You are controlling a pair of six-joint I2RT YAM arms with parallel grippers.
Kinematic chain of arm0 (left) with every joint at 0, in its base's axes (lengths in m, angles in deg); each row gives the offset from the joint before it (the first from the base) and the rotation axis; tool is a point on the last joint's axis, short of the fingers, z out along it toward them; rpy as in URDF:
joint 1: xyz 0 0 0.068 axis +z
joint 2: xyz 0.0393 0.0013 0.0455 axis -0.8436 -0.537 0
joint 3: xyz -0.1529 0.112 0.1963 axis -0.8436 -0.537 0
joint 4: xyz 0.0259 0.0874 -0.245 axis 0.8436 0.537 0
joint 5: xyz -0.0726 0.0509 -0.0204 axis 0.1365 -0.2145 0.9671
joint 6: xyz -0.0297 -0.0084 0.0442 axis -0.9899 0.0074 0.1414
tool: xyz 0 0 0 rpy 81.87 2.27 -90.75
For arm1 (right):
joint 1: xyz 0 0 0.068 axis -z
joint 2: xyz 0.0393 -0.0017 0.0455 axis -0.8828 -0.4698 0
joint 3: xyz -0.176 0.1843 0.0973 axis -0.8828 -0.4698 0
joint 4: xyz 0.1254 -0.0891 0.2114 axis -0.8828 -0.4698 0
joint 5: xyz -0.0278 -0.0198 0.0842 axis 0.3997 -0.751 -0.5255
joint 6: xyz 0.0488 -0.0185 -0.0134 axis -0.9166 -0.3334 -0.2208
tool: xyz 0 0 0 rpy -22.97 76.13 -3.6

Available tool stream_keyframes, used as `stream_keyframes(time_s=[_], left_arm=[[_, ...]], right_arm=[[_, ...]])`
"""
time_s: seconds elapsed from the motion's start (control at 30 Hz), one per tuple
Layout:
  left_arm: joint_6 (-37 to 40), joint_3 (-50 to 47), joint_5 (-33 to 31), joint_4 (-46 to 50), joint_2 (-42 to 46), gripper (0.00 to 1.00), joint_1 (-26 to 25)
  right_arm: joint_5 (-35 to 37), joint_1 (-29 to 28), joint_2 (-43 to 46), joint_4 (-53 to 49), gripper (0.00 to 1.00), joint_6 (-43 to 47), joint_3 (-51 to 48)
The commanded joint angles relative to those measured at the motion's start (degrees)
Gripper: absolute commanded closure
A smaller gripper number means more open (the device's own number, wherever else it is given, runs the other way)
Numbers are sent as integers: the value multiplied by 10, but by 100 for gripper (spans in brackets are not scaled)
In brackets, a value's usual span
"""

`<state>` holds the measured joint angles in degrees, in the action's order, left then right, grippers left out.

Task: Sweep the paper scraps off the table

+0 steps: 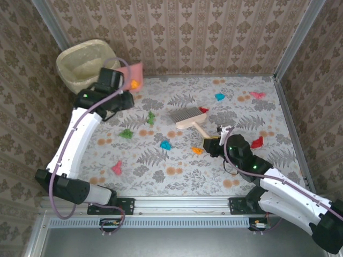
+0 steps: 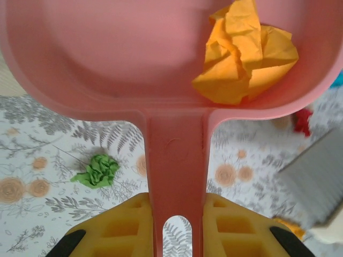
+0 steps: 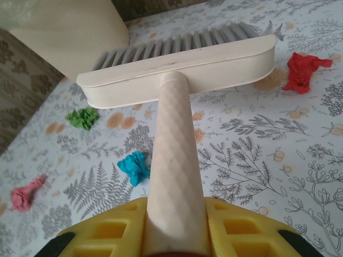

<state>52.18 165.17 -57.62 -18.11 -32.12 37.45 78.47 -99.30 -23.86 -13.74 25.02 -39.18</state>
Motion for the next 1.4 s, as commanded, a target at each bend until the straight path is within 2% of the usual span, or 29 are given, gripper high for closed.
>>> stream_keyframes(time_s=[0.0, 0.23, 0.43, 0.57, 0.8, 1.03, 1.13, 1.37], left_arm=[[-25, 60, 45, 37, -4, 100, 47], [-81, 141, 137, 6, -38, 100, 148], [-162, 157, 226, -79, -71, 100, 229], [-213, 178, 280, -132, -101, 100, 264], [-327, 164, 339, -249, -137, 100, 310], [-414, 156, 378, -326, -175, 100, 331], [-458, 141, 423, -378, -196, 100, 337], [-499, 127, 441, -438, -231, 100, 340]], right_arm=[[48, -15, -7, 53, 100, 45, 3], [57, -21, -10, 62, 100, 46, -7], [68, -21, -10, 64, 100, 49, -11], [69, -21, -19, 68, 100, 51, -11], [74, -21, -22, 64, 100, 55, -8], [84, -21, -21, 65, 100, 63, -11], [84, -21, -21, 67, 100, 65, -12], [85, -21, -24, 71, 100, 70, -14]])
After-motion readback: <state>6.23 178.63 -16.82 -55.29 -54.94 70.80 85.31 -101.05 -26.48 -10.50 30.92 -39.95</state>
